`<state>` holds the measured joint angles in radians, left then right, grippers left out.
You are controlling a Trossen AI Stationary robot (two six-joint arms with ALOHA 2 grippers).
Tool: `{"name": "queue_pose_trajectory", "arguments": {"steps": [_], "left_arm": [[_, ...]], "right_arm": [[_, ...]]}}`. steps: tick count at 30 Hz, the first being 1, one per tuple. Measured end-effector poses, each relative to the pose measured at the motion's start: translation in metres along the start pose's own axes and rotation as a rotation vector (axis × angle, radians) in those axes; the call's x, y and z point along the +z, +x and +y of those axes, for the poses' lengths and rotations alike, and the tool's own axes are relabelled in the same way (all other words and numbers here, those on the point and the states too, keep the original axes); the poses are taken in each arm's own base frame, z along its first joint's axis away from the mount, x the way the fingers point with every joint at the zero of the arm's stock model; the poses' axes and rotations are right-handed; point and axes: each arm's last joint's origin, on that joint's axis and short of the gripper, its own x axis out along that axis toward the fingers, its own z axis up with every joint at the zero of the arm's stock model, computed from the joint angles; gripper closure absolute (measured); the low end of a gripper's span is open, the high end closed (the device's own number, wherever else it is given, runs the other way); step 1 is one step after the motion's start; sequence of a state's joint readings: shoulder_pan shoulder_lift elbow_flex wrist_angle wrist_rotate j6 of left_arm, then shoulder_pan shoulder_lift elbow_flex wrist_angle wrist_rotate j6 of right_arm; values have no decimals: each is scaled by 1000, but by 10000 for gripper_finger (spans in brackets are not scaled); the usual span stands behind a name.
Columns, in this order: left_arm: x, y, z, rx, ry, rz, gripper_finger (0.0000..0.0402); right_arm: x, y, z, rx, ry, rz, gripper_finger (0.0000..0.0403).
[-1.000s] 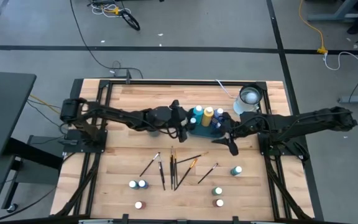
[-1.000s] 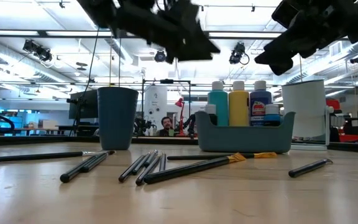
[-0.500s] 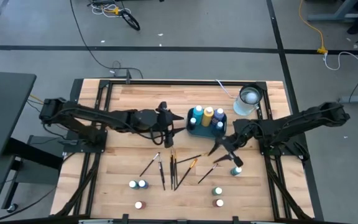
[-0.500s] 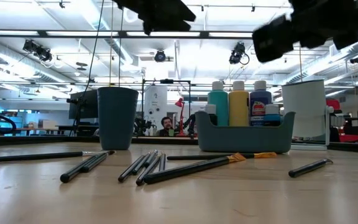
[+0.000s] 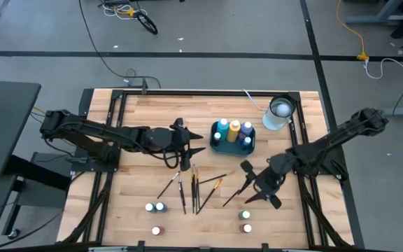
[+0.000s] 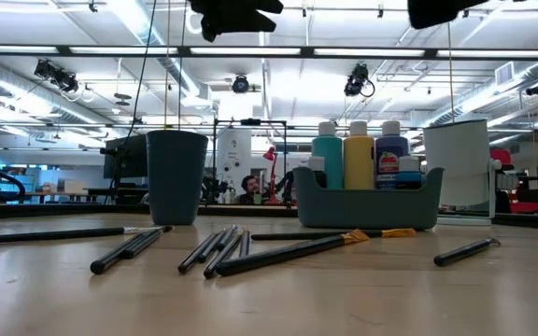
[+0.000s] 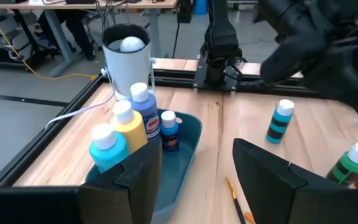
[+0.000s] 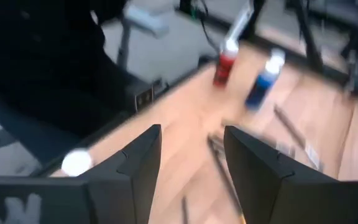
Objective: Pick & Place Paint Supplies
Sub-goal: Put the small light blue paint bottle into the blue bin
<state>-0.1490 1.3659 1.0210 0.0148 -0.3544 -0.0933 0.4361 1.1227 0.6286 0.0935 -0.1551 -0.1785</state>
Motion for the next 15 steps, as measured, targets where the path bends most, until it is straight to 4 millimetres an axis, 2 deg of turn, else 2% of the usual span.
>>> {"name": "queue_pose_trajectory", "arguments": {"steps": [3, 8, 15], "left_arm": [[0, 0, 0, 1, -3, 0, 194], [0, 0, 0, 20, -26, -4, 194], [0, 0, 1, 24, -47, -4, 194]], "right_arm": [[-7, -5, 4, -52, 168, 176, 224], [-6, -21, 10, -84, 487, 432, 224], [-22, -27, 30, -83, 556, 708, 224]]}}
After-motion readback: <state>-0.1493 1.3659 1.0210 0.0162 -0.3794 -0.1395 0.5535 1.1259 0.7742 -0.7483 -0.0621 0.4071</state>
